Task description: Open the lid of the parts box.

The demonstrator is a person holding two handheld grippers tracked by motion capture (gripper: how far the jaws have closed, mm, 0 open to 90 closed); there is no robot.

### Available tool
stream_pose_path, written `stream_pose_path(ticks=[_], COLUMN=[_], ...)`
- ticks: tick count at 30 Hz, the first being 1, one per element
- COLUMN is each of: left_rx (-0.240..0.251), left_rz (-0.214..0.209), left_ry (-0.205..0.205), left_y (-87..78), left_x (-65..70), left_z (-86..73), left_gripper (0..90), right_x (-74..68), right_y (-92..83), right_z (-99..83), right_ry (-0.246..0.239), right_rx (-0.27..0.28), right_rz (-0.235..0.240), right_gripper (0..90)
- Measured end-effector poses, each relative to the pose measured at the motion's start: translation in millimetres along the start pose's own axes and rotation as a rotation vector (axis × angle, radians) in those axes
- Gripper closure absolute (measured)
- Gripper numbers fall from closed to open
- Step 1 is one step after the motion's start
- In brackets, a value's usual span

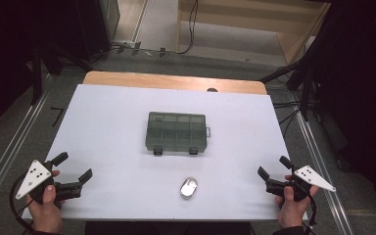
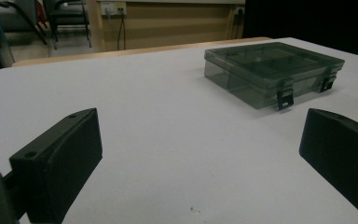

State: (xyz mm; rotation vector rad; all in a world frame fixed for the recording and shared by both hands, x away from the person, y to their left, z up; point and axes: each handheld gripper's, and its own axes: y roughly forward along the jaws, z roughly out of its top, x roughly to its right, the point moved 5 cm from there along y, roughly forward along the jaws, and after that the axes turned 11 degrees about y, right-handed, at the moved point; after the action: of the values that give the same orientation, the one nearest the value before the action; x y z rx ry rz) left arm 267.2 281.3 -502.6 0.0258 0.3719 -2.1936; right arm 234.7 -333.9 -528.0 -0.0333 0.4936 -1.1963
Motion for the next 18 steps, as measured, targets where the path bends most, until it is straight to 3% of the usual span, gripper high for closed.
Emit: stream_pose_path(ticks=[10,15,18], left_rx=[-0.006,-0.008,-0.022], left_rz=[-0.023,-0.026,-0.043], left_ry=[0.021,0.032,0.032], left_y=[5.9,11.7,18.8], left_x=[8.7,16.1,20.0], left_z=[7.8,17.4,26.4], left_gripper=[0.0,0.0,0.0], right_x=[-1.5,-3.4,-7.6], right_y=[-1.0,-0.6,0.3], right_z=[1.8,3.4,5.1], right_ry=[0.009,0.008,0.009], right_rx=[-0.004,-0.010,-0.016], right_rz=[0.017,0.015,0.040], right_gripper=[0.0,0.0,0.0])
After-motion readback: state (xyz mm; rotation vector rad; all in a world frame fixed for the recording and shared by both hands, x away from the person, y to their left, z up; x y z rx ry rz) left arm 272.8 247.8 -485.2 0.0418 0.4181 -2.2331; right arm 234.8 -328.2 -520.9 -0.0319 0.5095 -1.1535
